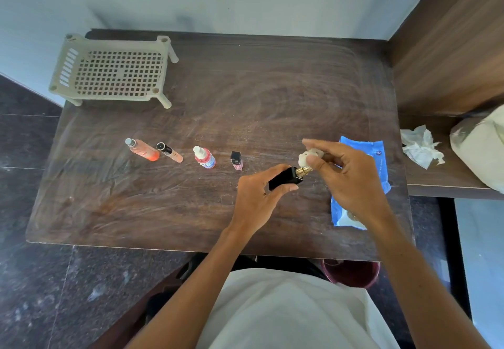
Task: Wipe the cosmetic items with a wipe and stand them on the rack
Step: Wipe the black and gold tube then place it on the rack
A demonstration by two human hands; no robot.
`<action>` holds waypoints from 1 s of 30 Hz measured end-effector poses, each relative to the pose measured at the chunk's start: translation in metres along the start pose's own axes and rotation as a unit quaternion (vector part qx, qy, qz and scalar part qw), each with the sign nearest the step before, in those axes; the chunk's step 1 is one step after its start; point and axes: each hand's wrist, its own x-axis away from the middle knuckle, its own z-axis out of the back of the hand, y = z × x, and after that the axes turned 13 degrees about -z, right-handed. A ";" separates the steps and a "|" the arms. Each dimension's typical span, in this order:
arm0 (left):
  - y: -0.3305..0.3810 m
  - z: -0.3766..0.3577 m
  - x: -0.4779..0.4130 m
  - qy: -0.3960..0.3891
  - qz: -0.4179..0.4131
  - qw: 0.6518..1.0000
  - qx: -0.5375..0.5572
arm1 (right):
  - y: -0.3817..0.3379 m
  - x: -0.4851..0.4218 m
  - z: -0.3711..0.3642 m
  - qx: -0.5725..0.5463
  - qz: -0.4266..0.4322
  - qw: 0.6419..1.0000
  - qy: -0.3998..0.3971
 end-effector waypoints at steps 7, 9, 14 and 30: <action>-0.005 0.008 -0.001 -0.003 -0.072 0.996 -0.054 | 0.001 0.000 0.003 0.154 0.135 0.978 -0.037; -0.008 0.007 0.001 -0.007 -0.112 0.991 -0.070 | 0.001 -0.002 0.005 0.216 0.153 0.962 -0.071; -0.012 0.003 0.005 -0.013 -0.174 0.978 -0.110 | -0.002 -0.003 0.002 0.324 0.098 0.937 -0.085; 0.017 -0.006 -0.004 0.095 0.069 0.987 0.109 | -0.009 0.018 -0.038 -0.224 -0.140 0.963 0.058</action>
